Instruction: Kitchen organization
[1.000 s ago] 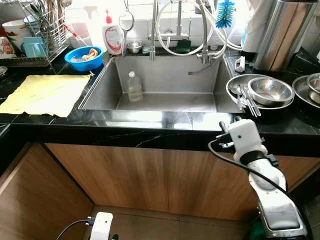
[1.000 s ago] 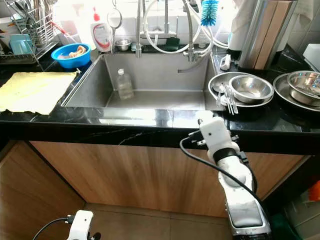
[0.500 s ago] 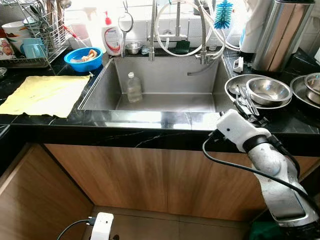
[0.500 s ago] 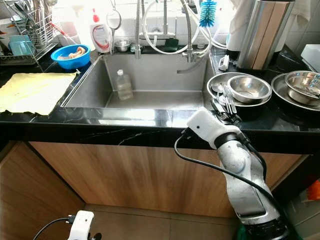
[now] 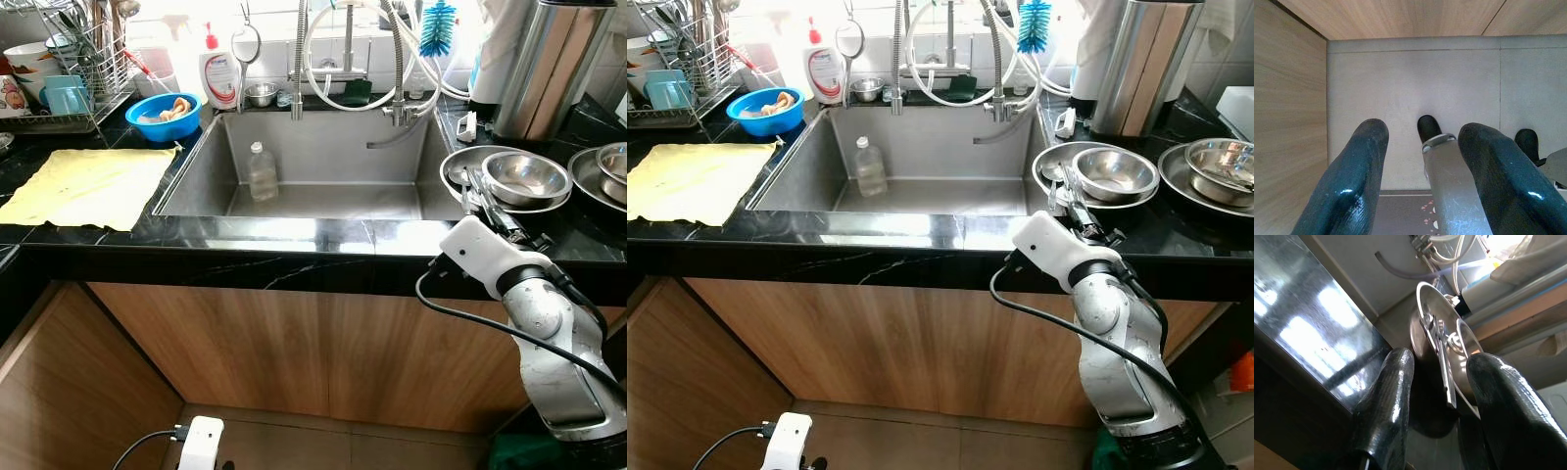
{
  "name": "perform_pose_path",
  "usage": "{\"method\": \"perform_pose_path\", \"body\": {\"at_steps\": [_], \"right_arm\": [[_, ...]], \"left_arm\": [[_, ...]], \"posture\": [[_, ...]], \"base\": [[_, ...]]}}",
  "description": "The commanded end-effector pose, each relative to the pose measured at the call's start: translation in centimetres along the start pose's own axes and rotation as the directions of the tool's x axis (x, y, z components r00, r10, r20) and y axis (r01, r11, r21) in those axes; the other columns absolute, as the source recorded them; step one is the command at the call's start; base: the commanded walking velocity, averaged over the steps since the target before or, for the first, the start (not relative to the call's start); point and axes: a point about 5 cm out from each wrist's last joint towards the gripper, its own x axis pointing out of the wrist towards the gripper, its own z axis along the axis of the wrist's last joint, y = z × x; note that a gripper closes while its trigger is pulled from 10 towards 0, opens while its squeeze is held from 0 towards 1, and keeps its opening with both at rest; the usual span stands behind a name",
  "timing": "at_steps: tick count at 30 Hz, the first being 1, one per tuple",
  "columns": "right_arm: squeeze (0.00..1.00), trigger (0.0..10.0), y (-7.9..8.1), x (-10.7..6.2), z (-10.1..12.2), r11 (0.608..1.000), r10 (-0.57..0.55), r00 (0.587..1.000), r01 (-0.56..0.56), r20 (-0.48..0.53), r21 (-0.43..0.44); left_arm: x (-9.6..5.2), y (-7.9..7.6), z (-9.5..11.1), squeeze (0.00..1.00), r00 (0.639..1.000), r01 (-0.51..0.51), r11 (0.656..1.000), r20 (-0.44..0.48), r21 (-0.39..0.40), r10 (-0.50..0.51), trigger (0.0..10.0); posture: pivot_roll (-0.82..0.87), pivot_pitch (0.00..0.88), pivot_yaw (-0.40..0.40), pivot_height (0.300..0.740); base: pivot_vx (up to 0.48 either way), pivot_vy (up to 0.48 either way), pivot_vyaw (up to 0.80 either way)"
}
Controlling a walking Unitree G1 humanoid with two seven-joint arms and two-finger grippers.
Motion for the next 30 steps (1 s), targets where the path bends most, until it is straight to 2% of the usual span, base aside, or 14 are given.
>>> {"method": "perform_pose_path", "body": {"at_steps": [1,11,21,30], "right_arm": [[0.00,10.0,-0.5,0.2,0.0,1.000,-0.016,1.000,0.016,-0.006,-0.004],[0.00,10.0,0.4,2.1,0.3,1.000,0.030,0.999,-0.030,0.033,-0.003],[0.00,10.0,0.4,4.1,2.2,0.998,0.048,0.988,-0.043,0.144,-0.035],[0.00,10.0,0.9,4.3,2.3,0.999,0.050,0.986,-0.046,0.158,-0.027]], "left_arm": [[0.0,0.2,-0.3,0.00,1.000,-0.002,0.999,-0.019,0.033,0.002,10.0],[-0.1,0.3,-0.4,0.00,1.000,-0.007,0.999,-0.020,0.036,0.007,10.0],[-0.1,0.4,-0.3,0.00,1.000,-0.016,0.999,-0.015,0.036,0.017,10.0],[-0.1,0.3,-0.4,0.00,1.000,-0.014,0.999,-0.021,0.040,0.015,10.0]], "posture": [[-0.23,0.000,0.082,0.740],[-0.22,0.000,0.086,0.740],[-0.20,0.000,0.086,0.740],[-0.20,0.000,0.090,0.740]], "base": [[0.000,0.000,0.00],[0.000,0.000,0.00],[0.000,0.000,0.00],[0.000,0.000,0.00]]}}
